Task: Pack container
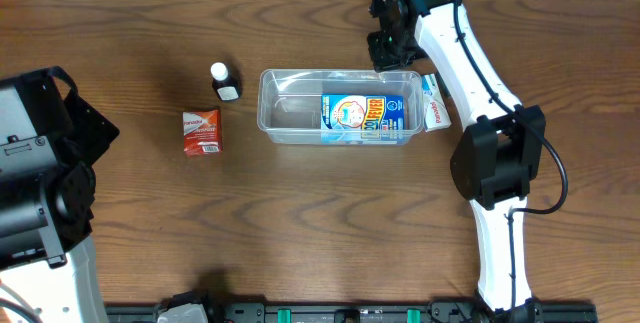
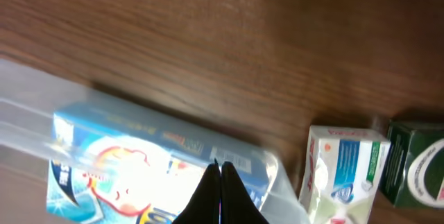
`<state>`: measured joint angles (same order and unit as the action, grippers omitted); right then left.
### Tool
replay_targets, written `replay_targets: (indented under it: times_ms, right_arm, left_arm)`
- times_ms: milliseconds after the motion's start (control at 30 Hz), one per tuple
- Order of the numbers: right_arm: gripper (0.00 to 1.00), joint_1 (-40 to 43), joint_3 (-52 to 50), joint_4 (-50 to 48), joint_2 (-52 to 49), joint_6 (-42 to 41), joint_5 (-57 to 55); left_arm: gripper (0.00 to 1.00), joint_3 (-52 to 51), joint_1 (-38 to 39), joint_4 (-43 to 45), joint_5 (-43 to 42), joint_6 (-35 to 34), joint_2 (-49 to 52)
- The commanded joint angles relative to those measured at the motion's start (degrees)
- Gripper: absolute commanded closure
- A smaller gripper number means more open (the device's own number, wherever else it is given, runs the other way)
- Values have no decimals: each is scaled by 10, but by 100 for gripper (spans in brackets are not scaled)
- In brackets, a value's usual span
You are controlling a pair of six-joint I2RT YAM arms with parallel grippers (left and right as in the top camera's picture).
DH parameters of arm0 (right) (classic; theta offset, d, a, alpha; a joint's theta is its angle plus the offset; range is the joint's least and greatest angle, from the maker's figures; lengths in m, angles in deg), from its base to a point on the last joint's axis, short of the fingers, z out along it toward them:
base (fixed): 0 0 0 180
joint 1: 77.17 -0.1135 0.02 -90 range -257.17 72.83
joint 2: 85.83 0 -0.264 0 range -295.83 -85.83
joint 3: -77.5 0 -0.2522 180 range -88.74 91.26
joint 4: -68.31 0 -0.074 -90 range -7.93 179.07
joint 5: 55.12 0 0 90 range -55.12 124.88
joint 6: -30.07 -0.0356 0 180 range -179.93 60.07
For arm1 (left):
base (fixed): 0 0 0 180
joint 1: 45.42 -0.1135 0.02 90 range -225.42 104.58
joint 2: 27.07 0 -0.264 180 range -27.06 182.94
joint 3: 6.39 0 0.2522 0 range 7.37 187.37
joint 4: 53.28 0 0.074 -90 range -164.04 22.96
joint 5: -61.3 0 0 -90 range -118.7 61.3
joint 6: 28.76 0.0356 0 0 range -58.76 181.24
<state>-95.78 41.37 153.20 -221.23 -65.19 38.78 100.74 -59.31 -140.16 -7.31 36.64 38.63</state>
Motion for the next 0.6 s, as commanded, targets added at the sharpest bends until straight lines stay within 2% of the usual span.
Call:
replay_targets:
  times_ms: [0,167,333,400,500,567]
  right_arm:
    - [99,0,0,-25,0,2,-1]
    - [96,19,16,-34,1,-1,-1]
    - [93,63,45,14,2,-31,-4]
    - [86,80,49,39,2,-30,-5]
    - [66,101,47,76,2,-12,-5]
    - [62,110,42,97,1,4,-5]
  left_arm:
    - [2,11,-3,-2,7,3,2]
    - [2,11,-3,-2,7,3,2]
    - [2,11,-3,-2,7,3,2]
    - [2,11,-3,-2,7,3,2]
    - [2,11,-3,-2,7,3,2]
    - [2,11,-3,-2,7,3,2]
